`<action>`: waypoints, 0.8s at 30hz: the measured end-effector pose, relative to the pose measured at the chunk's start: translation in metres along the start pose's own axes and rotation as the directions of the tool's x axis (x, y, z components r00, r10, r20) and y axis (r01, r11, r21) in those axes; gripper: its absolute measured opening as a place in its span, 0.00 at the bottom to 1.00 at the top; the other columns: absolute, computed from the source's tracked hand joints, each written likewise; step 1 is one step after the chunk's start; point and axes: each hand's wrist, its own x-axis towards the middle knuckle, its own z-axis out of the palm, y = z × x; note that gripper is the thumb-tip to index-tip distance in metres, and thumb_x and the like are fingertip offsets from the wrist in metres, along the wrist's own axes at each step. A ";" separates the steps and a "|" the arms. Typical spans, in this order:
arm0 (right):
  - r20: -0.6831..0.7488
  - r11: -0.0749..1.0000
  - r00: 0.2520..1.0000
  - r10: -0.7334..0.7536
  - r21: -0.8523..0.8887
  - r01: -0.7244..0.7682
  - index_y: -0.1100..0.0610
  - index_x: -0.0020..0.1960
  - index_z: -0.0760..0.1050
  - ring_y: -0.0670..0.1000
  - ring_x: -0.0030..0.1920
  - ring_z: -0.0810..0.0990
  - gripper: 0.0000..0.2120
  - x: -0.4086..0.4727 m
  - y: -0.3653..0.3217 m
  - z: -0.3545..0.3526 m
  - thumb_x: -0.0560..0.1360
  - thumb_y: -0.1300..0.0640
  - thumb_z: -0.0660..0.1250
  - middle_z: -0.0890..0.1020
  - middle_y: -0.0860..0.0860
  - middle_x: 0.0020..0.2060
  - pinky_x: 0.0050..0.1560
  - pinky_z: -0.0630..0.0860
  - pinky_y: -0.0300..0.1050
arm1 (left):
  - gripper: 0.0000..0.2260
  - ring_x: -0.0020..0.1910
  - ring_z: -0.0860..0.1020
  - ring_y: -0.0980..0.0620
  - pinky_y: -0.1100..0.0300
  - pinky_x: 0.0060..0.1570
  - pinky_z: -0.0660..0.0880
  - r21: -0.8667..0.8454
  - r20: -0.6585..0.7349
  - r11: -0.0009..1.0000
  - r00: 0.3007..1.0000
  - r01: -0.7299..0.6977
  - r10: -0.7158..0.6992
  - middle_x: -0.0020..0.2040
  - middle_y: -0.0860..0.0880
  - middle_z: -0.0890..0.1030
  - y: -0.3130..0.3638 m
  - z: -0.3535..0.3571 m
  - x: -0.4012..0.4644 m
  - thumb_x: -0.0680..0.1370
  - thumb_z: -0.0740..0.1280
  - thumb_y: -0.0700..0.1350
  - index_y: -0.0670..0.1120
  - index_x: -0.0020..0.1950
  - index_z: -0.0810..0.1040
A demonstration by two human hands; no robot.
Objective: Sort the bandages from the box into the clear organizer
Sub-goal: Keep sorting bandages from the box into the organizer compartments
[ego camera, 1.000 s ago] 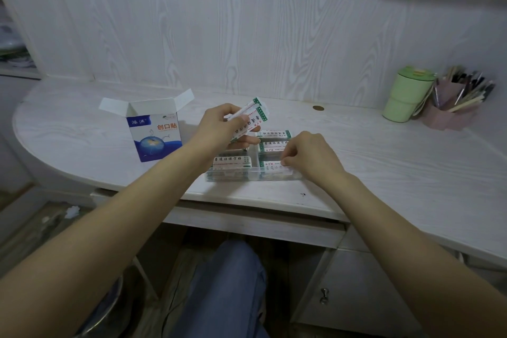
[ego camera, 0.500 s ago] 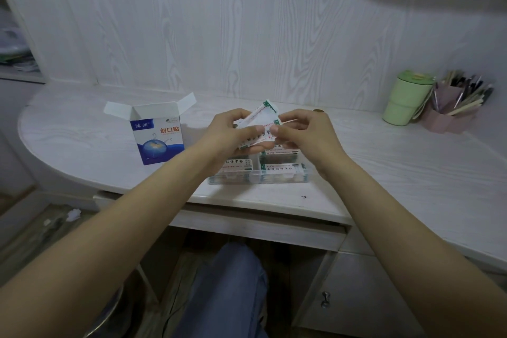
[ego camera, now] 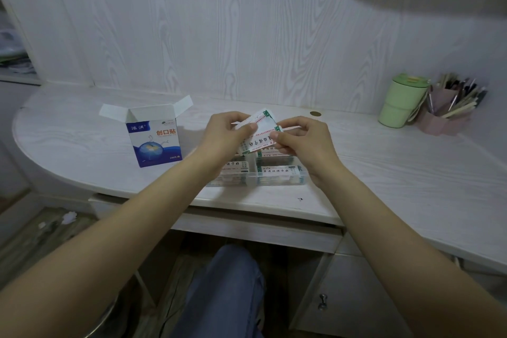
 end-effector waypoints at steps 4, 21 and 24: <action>-0.048 1.000 0.999 0.019 -0.022 -0.020 0.58 0.48 0.79 0.47 0.31 0.80 0.06 0.003 0.005 -0.009 0.73 0.65 0.71 0.82 0.54 0.33 0.38 0.78 0.38 | 0.07 0.41 0.81 0.47 0.53 0.45 0.78 0.063 -0.092 0.998 0.995 -0.027 0.033 0.43 0.48 0.80 -0.004 -0.004 0.003 0.79 0.65 0.40 0.51 0.44 0.77; 0.127 0.630 0.991 -0.042 -0.767 0.125 0.56 0.43 0.79 0.45 0.34 0.72 0.08 0.008 0.029 -0.014 0.72 0.66 0.63 0.72 0.44 0.30 0.33 0.67 0.39 | 0.04 0.35 0.84 0.49 0.60 0.37 0.81 -0.092 -0.068 0.995 0.997 0.036 -0.042 0.53 0.43 0.77 -0.001 0.000 0.001 0.79 0.63 0.36 0.43 0.52 0.75; 0.143 0.579 0.989 -0.033 -0.804 0.135 0.56 0.42 0.80 0.50 0.41 0.75 0.08 0.007 0.030 -0.011 0.72 0.65 0.64 0.75 0.46 0.33 0.39 0.71 0.42 | 0.04 0.35 0.84 0.48 0.60 0.38 0.82 -0.090 -0.054 0.995 0.998 0.031 -0.036 0.54 0.41 0.77 -0.001 0.000 0.000 0.79 0.63 0.36 0.42 0.51 0.76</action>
